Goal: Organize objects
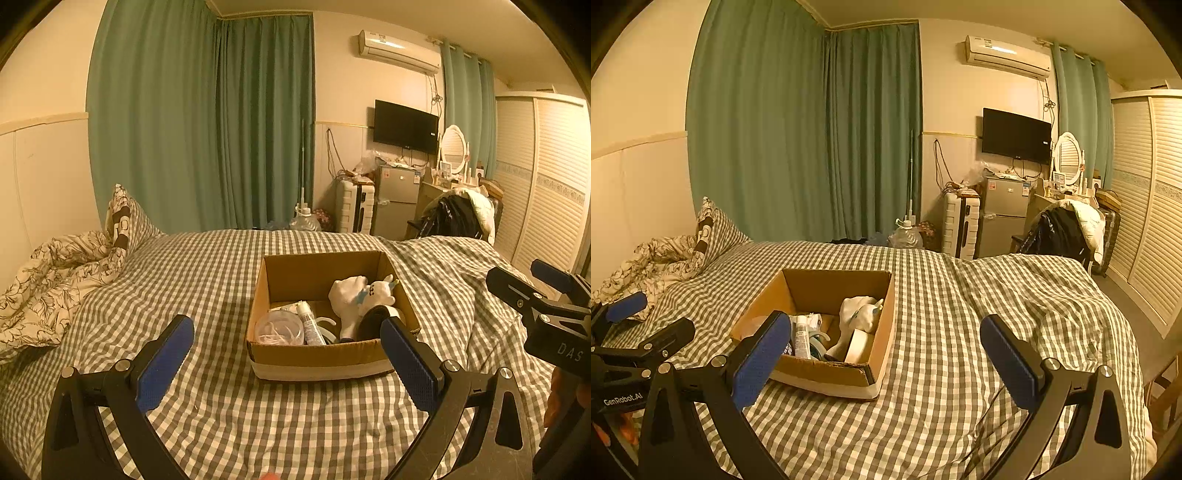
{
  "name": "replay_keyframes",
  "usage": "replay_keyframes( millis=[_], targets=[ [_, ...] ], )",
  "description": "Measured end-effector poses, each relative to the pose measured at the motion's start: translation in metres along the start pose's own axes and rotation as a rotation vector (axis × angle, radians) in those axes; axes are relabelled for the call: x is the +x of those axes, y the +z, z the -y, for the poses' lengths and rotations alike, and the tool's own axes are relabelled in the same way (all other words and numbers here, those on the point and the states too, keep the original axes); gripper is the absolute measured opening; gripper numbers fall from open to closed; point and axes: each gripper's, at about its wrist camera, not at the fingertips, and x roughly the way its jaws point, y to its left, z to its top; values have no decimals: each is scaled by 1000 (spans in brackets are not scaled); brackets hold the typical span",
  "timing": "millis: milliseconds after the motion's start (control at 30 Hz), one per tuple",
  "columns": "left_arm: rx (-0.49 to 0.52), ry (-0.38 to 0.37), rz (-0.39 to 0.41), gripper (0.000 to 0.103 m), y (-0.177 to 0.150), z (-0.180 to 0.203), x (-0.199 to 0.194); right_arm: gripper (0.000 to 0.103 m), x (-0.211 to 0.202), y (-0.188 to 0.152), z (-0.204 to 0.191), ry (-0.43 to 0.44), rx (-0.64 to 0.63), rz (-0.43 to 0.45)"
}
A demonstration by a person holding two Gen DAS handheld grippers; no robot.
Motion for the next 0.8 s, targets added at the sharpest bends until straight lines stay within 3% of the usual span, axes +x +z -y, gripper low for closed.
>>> replay_keyframes(
  millis=[800],
  targets=[
    [-2, 14, -9, 103, 1, -1, 1, 103, 3, -2, -1, -3, -7, -14]
  ],
)
